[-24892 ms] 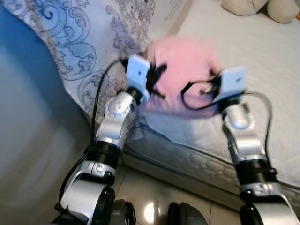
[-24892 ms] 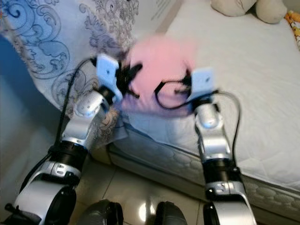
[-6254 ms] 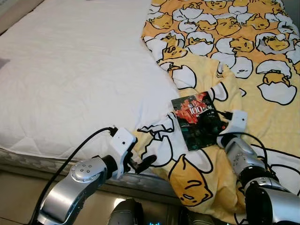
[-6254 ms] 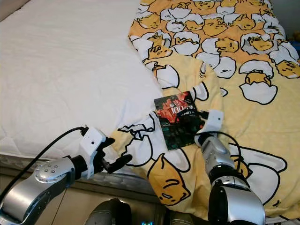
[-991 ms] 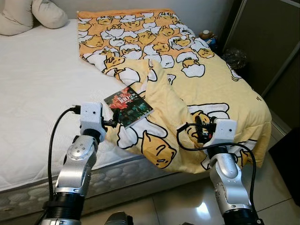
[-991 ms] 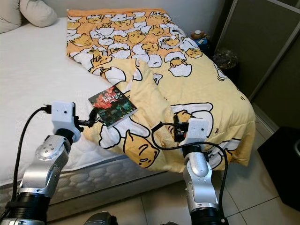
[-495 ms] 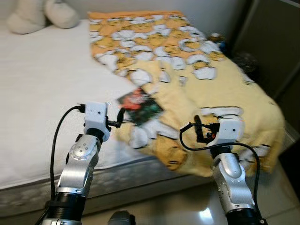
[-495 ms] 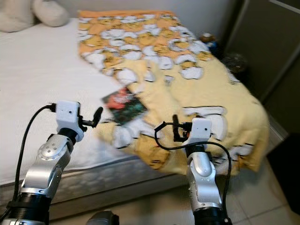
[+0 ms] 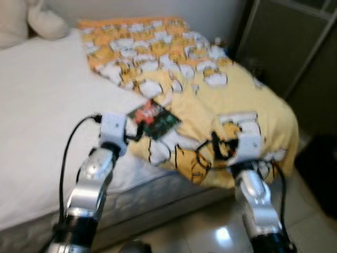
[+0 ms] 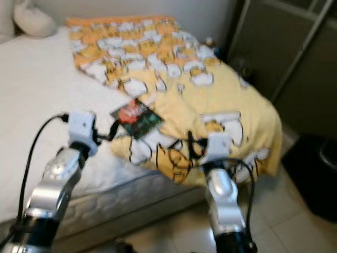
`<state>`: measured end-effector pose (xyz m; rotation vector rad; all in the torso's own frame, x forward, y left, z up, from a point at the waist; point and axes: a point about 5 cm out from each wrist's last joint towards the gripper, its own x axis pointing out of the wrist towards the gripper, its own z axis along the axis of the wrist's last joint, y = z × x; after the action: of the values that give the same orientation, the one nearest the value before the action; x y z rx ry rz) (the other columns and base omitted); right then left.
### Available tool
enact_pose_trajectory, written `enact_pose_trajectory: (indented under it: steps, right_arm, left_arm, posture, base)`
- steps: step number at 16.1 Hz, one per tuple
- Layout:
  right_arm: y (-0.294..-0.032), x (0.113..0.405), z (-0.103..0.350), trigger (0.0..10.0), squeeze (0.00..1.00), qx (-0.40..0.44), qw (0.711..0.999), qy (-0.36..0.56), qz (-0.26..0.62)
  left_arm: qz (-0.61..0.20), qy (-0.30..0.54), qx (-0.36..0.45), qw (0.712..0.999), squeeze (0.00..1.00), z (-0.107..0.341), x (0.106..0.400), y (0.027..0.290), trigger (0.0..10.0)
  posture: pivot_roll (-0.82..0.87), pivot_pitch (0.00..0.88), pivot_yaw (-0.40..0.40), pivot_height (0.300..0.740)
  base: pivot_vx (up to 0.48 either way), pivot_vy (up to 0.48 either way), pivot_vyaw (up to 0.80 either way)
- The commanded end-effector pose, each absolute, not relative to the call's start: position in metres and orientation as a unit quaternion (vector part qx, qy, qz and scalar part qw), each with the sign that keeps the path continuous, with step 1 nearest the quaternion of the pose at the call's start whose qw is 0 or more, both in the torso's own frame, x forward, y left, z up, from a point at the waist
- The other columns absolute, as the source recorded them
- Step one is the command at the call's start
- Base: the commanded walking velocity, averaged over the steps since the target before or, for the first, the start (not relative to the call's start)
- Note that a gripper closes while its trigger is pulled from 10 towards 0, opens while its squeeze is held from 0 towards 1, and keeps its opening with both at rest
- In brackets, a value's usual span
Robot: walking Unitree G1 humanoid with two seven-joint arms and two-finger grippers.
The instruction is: Clean up the room
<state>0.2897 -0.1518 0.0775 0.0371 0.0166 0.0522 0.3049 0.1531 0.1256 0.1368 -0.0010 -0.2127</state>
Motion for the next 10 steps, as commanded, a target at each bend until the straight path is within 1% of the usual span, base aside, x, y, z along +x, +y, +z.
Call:
enact_pose_trajectory:
  steps: [1,4,5,8,9,10]
  right_arm:
    - [-0.152,0.294,0.08,10.0,0.0,0.028,0.999,0.009,0.025]
    - [-0.157,0.303,0.083,10.0,0.0,0.035,0.999,0.008,0.018]
    - [-0.16,0.311,0.087,10.0,0.0,0.04,0.999,0.007,0.016]
    - [-0.16,0.321,0.09,10.0,0.0,0.057,0.998,0.015,0.02]
    - [-0.159,0.325,0.09,10.0,0.0,0.066,0.997,0.019,0.022]
    - [-0.156,0.333,0.09,10.0,0.0,0.096,0.994,0.039,0.036]
  left_arm:
    - [-0.108,0.006,0.075,0.991,0.0,0.123,0.304,0.154,10.0]
    - [-0.11,0.004,0.075,0.991,0.0,0.124,0.304,0.153,10.0]
    - [-0.115,0.001,0.073,0.991,0.0,0.126,0.303,0.151,10.0]
    - [-0.111,-0.001,0.07,0.991,0.0,0.128,0.302,0.149,10.0]
    - [-0.106,0.002,0.068,0.992,0.0,0.127,0.302,0.15,10.0]
    - [-0.093,0.009,0.064,0.994,0.0,0.127,0.301,0.154,10.0]
  posture:
    - [0.06,0.0,0.002,0.71]
    - [0.07,0.0,0.004,0.71]
    - [0.08,0.0,0.005,0.71]
    - [0.08,0.0,0.005,0.71]
    - [0.09,0.0,0.008,0.71]
    - [0.1,0.0,0.011,0.71]
  base:
    - [0.48,0.0,0.0]
    - [0.48,0.0,0.0]
    - [0.48,0.0,0.0]
    - [0.48,0.0,0.0]
    - [0.0,0.0,0.0]
    - [0.0,0.0,0.0]
